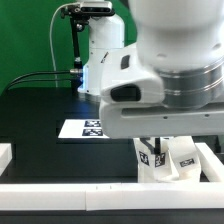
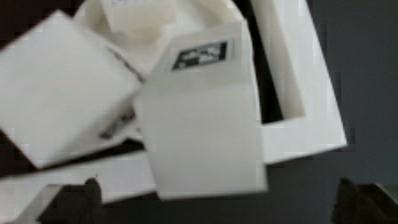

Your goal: Assemble stool

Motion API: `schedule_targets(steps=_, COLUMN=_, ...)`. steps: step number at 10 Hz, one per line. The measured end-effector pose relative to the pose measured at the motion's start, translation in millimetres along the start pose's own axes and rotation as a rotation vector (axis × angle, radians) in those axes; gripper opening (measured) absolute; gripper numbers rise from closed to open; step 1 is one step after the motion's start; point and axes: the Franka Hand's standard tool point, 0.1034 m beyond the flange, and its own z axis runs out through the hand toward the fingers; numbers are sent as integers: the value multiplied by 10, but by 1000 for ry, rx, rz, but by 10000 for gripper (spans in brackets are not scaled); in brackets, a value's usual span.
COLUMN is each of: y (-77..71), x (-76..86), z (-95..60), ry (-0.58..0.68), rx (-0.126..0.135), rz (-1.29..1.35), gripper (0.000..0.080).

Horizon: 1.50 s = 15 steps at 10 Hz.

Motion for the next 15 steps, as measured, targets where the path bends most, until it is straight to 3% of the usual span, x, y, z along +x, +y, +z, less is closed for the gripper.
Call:
schedule_targets(steps=1, y=-59, x=27, z=-64, ry=57, rx=-33, rz=-35, gripper=649)
schedule_targets(steps=6, y=-81, x=-40, z=-64, ry=82, rx=-34, rz=-52, gripper=649)
schedule_targets(steps=7, y=-80, x=-43, z=-52, ry=78, rx=-26, rz=-47, gripper=649)
schedule_targets(steps=8, y=-63, x=-61, z=-4, ry=53, rx=11, rz=-25, gripper=649)
schedule_targets(steps=10, y=27, x=-146, z=45, ry=-11, rx=53, rz=-27, gripper=649)
schedule_targets(steps=11, y=78, x=-203, z=41, ry=-50, rx=53, rz=-29, gripper=649)
schedule_targets(steps=12, y=58, x=-206, z=7, ry=-52, rx=30, rz=-37, gripper=649)
schedule_targets(steps=15, y=57, x=-196, z=11, ry=-48, rx=31, rz=-37, gripper=649)
